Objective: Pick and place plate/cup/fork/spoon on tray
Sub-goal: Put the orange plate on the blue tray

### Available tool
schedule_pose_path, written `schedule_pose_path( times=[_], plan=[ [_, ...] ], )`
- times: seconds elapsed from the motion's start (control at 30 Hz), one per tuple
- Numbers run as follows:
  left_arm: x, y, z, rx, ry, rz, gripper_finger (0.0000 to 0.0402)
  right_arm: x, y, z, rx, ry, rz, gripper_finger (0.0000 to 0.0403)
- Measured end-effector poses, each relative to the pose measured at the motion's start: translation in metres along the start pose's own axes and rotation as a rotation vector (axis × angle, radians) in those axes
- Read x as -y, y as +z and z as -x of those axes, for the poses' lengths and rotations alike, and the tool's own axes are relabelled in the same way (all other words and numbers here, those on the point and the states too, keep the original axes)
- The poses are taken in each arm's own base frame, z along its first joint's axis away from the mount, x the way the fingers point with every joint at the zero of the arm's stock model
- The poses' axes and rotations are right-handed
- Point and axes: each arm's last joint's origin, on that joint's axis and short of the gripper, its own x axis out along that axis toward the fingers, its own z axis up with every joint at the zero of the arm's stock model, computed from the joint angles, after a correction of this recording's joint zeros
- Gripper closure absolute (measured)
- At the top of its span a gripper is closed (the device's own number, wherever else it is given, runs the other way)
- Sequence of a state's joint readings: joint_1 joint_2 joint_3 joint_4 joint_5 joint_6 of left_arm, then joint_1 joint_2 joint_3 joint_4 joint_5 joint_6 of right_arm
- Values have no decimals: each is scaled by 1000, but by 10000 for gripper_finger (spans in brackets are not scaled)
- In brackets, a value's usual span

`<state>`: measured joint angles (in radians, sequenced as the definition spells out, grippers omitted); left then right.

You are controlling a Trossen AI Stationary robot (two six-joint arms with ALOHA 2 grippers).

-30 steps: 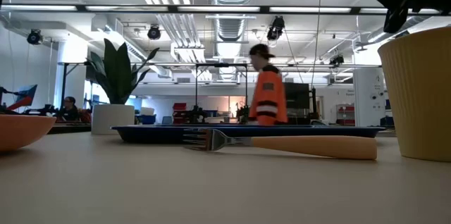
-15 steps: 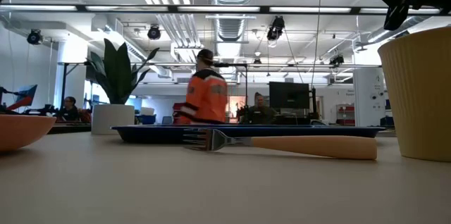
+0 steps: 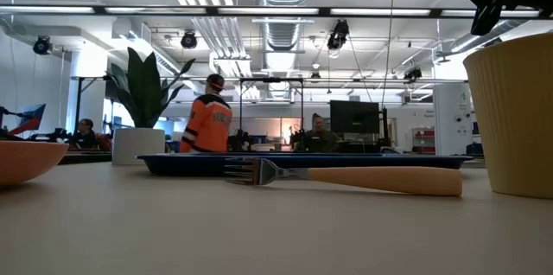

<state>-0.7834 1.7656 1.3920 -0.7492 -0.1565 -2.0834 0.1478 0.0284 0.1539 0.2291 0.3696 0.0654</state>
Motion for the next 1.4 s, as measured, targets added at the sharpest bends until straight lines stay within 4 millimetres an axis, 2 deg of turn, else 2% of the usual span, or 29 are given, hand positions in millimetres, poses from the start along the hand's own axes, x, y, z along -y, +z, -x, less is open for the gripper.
schedule_pose_path(
  times=[0.13, 0.3, 0.7, 0.83, 1.07, 1.17, 1.27, 1.4],
  plan=[
    [-17, -7, -5, 22, 71, 40, 401, 0, 1, 0, 9, 1, -4, 369],
    [-25, -6, -10, 33, 95, 14, 401, 0, 1, 0, 7, 1, -8, 369],
    [-30, -3, -11, 26, 115, -126, 399, 0, -2, 0, -15, 1, -22, 369],
    [-31, -2, -12, 30, 125, -164, 369, 0, -2, 0, -15, 1, -22, 369],
    [-41, 4, -19, 59, 179, -152, 271, 0, -2, 0, -17, 1, -21, 369],
    [-47, 6, -25, 64, 188, -121, 241, 0, -2, 0, -21, 0, -20, 369],
    [-49, 6, -27, 60, 185, -116, 229, 0, -3, 0, -26, 0, -18, 369],
    [-49, 6, -27, 60, 185, -115, 234, 0, -3, 0, -31, -1, -17, 369]
  ],
)
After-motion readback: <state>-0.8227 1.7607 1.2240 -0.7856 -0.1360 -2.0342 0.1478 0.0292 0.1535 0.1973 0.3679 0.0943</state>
